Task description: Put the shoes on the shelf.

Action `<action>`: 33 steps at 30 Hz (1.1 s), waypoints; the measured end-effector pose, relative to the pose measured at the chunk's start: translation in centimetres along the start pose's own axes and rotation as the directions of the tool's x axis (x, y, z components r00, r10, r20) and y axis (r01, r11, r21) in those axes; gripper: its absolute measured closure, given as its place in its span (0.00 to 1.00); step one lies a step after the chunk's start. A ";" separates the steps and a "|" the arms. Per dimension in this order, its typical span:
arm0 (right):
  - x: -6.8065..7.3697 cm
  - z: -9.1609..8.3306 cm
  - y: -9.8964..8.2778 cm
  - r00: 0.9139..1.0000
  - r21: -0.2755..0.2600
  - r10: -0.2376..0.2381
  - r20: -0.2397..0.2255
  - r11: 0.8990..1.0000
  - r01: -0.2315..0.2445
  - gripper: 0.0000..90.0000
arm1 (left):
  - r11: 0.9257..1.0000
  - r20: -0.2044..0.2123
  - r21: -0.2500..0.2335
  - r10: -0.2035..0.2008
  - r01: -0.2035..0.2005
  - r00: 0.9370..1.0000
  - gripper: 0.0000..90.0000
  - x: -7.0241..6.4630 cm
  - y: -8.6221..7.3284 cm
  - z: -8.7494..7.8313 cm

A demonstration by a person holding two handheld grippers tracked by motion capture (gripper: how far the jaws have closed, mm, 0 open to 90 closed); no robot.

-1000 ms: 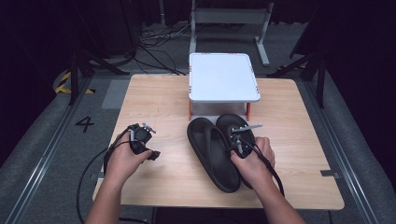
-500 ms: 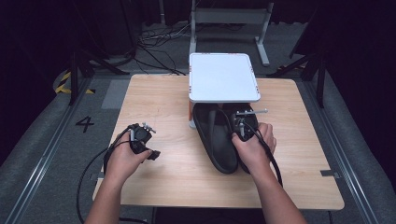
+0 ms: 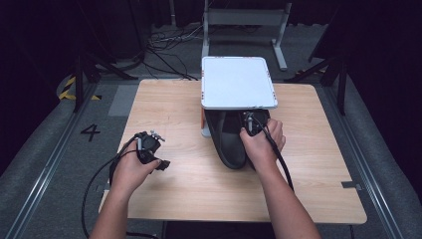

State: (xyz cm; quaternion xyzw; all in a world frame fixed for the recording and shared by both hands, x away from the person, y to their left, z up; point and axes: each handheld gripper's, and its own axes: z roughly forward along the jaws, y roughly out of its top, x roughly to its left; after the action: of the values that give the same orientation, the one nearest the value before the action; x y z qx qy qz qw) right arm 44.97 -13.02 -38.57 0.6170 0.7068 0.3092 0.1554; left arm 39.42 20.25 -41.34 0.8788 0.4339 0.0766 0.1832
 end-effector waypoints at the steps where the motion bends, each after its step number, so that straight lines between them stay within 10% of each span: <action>1: 0.0 0.0 0.0 1.000 0.000 0.000 0.000 1.000 0.000 0.84 | 1.000 0.000 0.000 0.000 0.000 1.000 0.32 0.0 0.0 0.0; 20: 2.3 4.1 2.2 0.988 -0.055 -0.021 0.150 0.998 0.030 0.83 | 1.000 0.009 -0.003 -0.002 0.002 1.000 0.32 0.1 -0.1 0.2; 33: 2.0 4.7 1.4 0.994 -0.138 -0.064 0.084 0.988 0.076 0.54 | 1.000 0.010 0.005 0.018 -0.018 1.000 0.32 -0.1 0.4 0.5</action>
State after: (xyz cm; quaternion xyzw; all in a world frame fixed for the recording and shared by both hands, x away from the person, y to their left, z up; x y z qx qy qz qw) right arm 48.48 -9.84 -40.93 0.5911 0.6977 0.3278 0.2374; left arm 39.78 19.85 -41.63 0.8836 0.4250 0.0727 0.1824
